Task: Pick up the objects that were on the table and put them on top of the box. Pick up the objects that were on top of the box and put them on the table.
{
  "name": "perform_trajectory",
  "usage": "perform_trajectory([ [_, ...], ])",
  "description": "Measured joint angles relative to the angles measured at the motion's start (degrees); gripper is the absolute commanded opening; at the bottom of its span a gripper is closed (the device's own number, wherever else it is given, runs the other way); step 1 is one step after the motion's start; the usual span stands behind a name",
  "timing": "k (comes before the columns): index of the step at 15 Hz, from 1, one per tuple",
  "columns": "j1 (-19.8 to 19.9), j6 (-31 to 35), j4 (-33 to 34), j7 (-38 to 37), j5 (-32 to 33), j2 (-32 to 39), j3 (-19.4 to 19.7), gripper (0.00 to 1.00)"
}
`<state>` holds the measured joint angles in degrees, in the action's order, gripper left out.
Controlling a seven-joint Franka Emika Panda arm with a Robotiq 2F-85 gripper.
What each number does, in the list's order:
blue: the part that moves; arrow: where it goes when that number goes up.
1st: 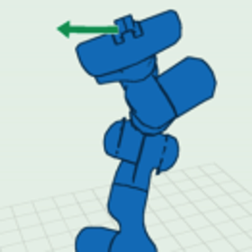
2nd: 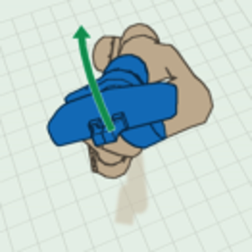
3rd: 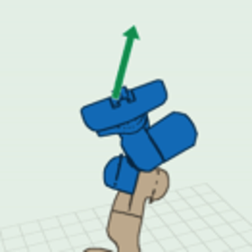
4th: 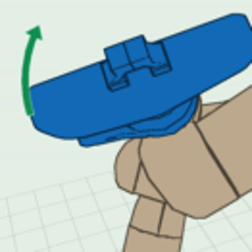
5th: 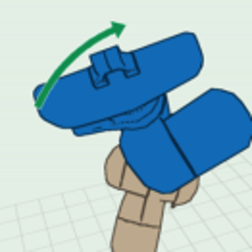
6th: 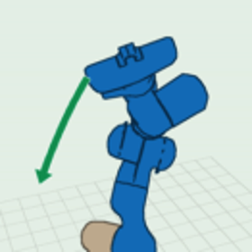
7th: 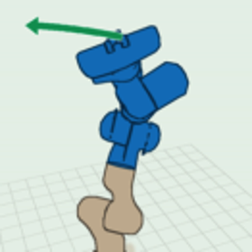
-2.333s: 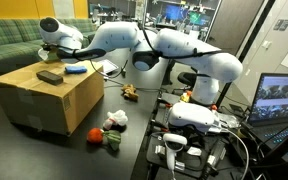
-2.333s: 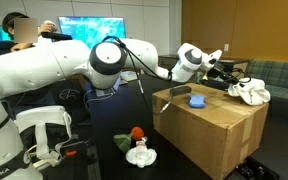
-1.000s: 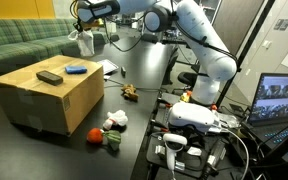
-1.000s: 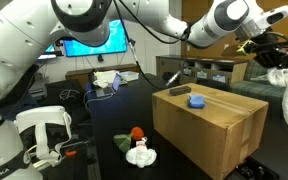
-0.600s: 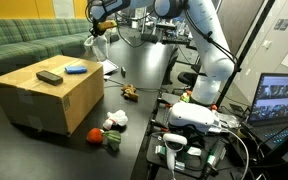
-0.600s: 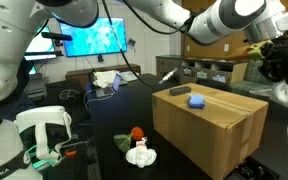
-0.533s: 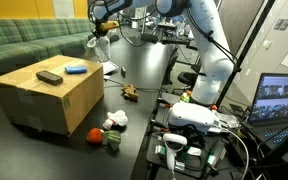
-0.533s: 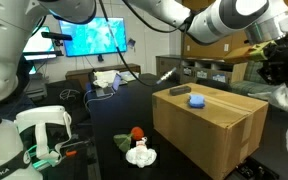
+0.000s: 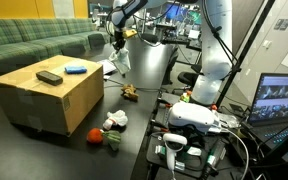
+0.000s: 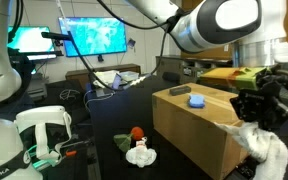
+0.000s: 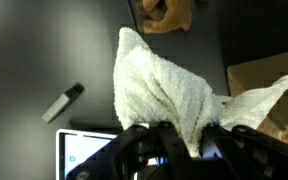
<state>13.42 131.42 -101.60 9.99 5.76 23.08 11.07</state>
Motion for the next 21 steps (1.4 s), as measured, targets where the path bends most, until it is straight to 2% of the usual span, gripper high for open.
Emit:
perform_trajectory([
  [5, -0.1, 0.1, -16.1, 7.9, 0.0, -6.5, -3.1, 0.05],
  [9, -1.1, 0.3, -24.9, 13.6, -0.5, -9.0, -6.8, 0.05],
  [13, -2.7, 1.1, -28.9, 18.4, -3.1, -9.3, -9.9, 0.05],
  [21, -4.5, 6.0, -31.5, 29.7, -10.7, -9.4, -14.9, 0.05],
])
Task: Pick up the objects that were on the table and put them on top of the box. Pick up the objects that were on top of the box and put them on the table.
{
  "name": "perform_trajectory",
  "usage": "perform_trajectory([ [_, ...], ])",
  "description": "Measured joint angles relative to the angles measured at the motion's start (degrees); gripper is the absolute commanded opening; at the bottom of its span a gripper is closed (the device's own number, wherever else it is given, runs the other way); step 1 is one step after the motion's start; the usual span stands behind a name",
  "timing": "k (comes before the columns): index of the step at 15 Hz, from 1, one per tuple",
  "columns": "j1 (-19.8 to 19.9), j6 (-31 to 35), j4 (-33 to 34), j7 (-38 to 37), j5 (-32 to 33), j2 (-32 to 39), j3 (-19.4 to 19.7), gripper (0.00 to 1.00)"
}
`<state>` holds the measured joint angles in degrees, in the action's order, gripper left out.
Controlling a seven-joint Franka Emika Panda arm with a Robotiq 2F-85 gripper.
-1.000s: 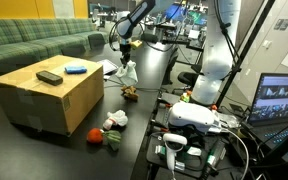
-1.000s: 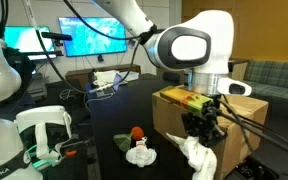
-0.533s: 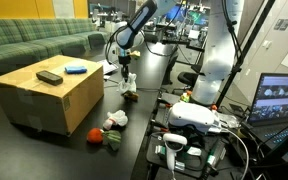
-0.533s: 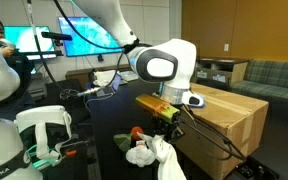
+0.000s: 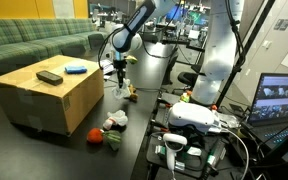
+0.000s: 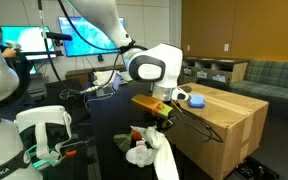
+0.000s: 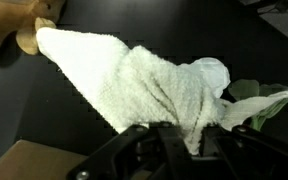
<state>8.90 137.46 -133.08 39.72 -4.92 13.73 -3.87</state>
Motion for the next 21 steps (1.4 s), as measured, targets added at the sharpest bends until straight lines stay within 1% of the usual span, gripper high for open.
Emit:
perform_trajectory([
  [4, -0.7, 1.8, -0.2, 2.5, -1.6, 0.0, -0.6, 0.05],
  [7, -0.9, 4.1, -0.4, 2.8, -2.0, 0.2, -0.6, 0.05],
  [10, -0.8, 6.9, -0.4, 1.8, -2.0, 1.1, 0.3, 0.05],
  [14, -0.6, 11.3, -0.3, -1.6, -1.8, 3.5, 2.5, 0.05],
  [15, -0.6, 12.4, -0.2, -2.9, -1.4, 4.2, 3.0, 0.33],
  [16, -0.6, 13.3, -0.1, -4.0, -1.0, 4.8, 3.4, 0.47],
  [17, -0.6, 13.8, 0.1, -5.2, -0.8, 5.4, 3.8, 0.53],
  [19, -0.1, 14.3, 0.3, -6.6, -0.8, 6.1, 4.0, 0.69],
  [21, 0.7, 14.3, 0.5, -7.1, -0.9, 6.1, 3.9, 0.83],
])
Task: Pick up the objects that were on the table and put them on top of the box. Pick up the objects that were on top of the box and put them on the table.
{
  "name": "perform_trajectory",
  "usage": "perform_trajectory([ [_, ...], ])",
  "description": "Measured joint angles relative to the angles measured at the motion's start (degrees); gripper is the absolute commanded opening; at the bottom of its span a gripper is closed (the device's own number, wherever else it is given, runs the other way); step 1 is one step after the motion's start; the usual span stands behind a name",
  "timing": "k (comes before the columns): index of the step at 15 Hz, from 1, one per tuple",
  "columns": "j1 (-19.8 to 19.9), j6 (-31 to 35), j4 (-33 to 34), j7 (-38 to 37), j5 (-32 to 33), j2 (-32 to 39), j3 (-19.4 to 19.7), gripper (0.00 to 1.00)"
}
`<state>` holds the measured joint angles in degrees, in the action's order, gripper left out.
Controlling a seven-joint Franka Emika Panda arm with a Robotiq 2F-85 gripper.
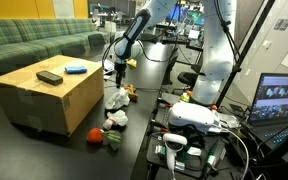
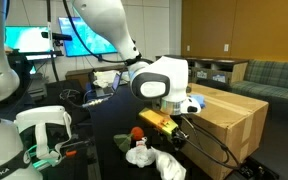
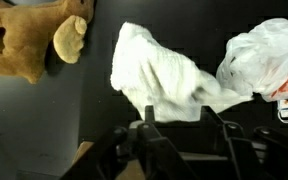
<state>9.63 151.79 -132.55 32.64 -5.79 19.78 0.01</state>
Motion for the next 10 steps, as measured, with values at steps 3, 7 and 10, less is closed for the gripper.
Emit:
perform_trajectory([
  [3, 1.8, 0.1, 0.1, 0.0, -0.6, -0.4, -0.2, 1.0],
  [7, 4.8, 0.9, 0.1, 0.0, -1.5, -0.8, 0.0, 1.0],
  [10, 7.0, 2.1, 0.0, 0.0, -1.6, -0.4, 0.5, 1.0],
])
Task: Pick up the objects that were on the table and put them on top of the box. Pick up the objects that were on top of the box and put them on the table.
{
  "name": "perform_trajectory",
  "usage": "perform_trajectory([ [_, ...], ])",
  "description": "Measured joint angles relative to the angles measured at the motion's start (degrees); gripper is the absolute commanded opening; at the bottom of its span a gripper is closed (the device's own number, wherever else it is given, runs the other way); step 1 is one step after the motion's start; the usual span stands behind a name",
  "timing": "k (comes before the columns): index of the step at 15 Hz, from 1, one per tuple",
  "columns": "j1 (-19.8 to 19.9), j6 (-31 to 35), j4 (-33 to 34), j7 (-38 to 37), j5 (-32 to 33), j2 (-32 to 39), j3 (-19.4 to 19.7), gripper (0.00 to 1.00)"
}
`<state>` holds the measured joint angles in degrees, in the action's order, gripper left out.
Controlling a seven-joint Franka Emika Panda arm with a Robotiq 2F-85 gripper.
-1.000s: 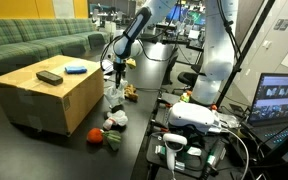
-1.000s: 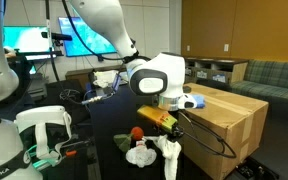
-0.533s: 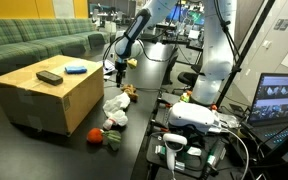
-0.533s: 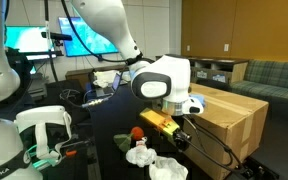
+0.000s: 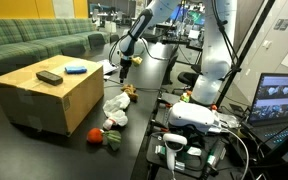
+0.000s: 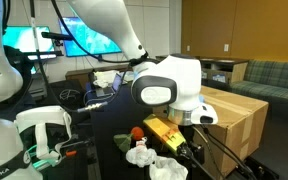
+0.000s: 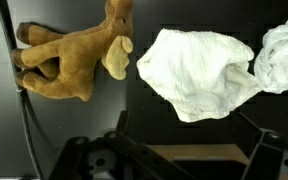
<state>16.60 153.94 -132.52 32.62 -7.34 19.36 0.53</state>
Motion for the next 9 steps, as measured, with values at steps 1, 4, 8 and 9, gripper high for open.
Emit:
perform_trajectory([
  [1, 0.7, 0.7, -0.1, 0.0, -0.1, 0.4, 0.0, 1.0],
  [4, 2.6, 4.2, 0.0, -0.2, -0.2, 2.5, 0.1, 1.0],
  [8, 5.3, 10.1, 0.4, -1.8, -0.2, 7.4, 0.1, 1.0],
  [9, 6.1, 11.3, 0.8, -2.3, -0.2, 8.8, 0.0, 1.0],
])
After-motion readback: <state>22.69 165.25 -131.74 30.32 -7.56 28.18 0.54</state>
